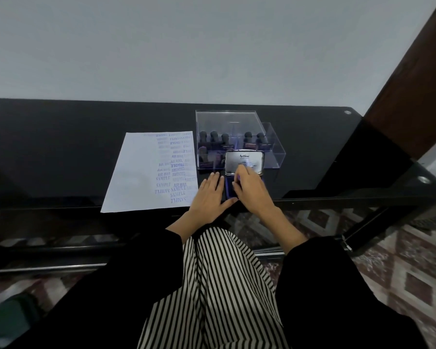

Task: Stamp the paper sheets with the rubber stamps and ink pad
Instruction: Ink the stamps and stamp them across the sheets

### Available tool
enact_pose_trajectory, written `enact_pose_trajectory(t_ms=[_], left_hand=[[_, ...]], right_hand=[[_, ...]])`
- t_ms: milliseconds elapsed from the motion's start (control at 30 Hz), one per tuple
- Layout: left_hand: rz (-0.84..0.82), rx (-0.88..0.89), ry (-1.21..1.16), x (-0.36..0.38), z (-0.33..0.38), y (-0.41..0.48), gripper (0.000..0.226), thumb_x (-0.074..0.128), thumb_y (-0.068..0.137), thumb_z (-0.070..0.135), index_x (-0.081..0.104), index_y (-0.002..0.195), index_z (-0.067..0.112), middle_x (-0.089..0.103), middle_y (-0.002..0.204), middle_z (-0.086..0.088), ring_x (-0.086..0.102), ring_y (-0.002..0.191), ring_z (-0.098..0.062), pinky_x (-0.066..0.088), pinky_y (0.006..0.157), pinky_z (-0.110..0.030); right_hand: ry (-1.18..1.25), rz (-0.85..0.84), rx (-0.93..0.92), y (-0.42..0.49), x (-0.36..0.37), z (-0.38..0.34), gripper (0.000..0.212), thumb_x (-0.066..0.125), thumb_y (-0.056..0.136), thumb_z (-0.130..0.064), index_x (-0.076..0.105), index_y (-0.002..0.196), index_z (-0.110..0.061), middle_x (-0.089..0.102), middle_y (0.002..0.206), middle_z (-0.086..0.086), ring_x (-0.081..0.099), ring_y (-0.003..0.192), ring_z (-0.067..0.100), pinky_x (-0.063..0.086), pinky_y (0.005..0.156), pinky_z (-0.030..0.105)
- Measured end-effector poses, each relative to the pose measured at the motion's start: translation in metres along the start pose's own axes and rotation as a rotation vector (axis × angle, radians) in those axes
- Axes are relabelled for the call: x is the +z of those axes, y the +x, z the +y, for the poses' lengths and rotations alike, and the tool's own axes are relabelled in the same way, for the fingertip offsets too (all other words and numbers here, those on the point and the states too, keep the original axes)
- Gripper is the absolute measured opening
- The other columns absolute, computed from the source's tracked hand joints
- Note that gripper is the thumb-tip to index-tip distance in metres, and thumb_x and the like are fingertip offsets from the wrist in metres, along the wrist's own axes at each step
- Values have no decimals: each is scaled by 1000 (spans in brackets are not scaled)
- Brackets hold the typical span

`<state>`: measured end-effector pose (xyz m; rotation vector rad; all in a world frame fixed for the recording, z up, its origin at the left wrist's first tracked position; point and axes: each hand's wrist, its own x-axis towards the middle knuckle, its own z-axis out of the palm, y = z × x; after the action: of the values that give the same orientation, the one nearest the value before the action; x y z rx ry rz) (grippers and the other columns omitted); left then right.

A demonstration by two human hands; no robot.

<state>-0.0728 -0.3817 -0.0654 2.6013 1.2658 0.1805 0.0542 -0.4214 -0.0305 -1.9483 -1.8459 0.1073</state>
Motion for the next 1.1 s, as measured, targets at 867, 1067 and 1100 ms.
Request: enact_pose_trajectory(t_ms=[867,1067,1100], left_hand=[[-74,-15,48,-3,3,1,73,27,98,49,1,148,2,-2,157,-16,-5,146,-25,-2,118,-35],[-85,-18,31,-5,4,2,72,26,98,48,1,148,2,-3,157,-15,-6,146,-24,-2,118,-35],[-83,-17,32,-5,4,2,72,26,98,48,1,148,2,-3,157,-15,-6,146,-24,-3,118,-35]], right_hand=[[43,-86,50,6,-4,-1,18,53,90,-5,38,86,-13,52,100,9,51,89,25,37,70,30],[77,-226,99,23,-14,0,14,53,90,-4,40,89,-10,57,103,19,54,95,33,40,73,37],[81,-244,109,25,-15,-1,12,53,90,-4,42,90,-10,58,103,19,54,96,33,41,76,38]])
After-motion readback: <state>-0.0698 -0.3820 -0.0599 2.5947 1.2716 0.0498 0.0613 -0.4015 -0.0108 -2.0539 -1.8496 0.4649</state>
